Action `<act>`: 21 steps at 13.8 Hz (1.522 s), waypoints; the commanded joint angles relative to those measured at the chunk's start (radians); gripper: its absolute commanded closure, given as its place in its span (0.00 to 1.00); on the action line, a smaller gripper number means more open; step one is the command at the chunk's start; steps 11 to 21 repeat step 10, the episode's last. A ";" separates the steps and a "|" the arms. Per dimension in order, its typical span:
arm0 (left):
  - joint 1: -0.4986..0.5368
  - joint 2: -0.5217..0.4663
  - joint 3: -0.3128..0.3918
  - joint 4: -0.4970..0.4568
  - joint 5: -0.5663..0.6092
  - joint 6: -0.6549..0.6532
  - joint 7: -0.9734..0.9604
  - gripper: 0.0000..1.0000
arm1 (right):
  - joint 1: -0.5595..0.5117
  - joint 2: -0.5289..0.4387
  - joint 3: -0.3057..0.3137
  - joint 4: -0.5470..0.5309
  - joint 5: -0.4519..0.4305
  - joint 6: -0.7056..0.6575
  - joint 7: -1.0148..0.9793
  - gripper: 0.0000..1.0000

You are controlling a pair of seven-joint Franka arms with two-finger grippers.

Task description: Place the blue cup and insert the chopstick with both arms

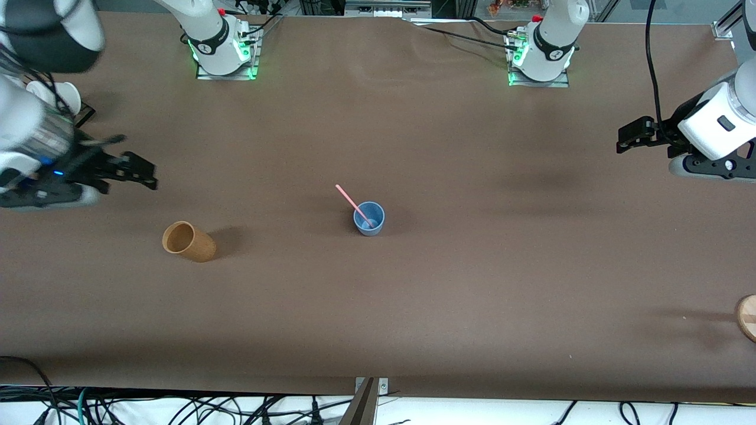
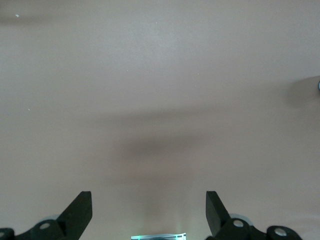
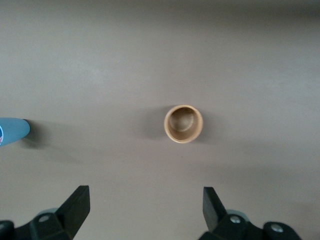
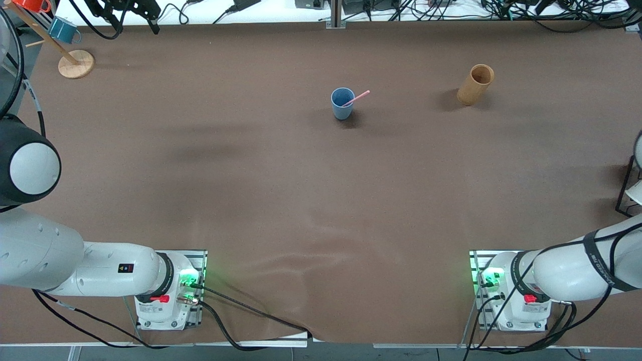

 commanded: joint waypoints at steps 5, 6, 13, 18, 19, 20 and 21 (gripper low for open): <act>-0.005 -0.003 0.002 0.008 0.005 0.005 0.015 0.00 | -0.156 -0.159 0.136 -0.194 -0.065 0.004 -0.008 0.00; -0.005 -0.003 0.002 0.008 0.005 0.005 0.015 0.00 | -0.156 -0.142 0.136 -0.169 -0.068 -0.002 -0.010 0.00; -0.005 -0.003 0.002 0.008 0.005 0.005 0.015 0.00 | -0.156 -0.136 0.134 -0.163 -0.070 -0.011 -0.007 0.00; -0.005 -0.003 0.002 0.008 0.005 0.005 0.015 0.00 | -0.156 -0.136 0.134 -0.163 -0.070 -0.011 -0.007 0.00; -0.005 -0.003 0.002 0.008 0.005 0.005 0.015 0.00 | -0.156 -0.136 0.134 -0.163 -0.070 -0.011 -0.007 0.00; -0.005 -0.003 0.002 0.008 0.005 0.005 0.015 0.00 | -0.156 -0.136 0.134 -0.163 -0.070 -0.011 -0.007 0.00; -0.005 -0.003 0.002 0.008 0.005 0.005 0.015 0.00 | -0.156 -0.136 0.134 -0.163 -0.070 -0.011 -0.007 0.00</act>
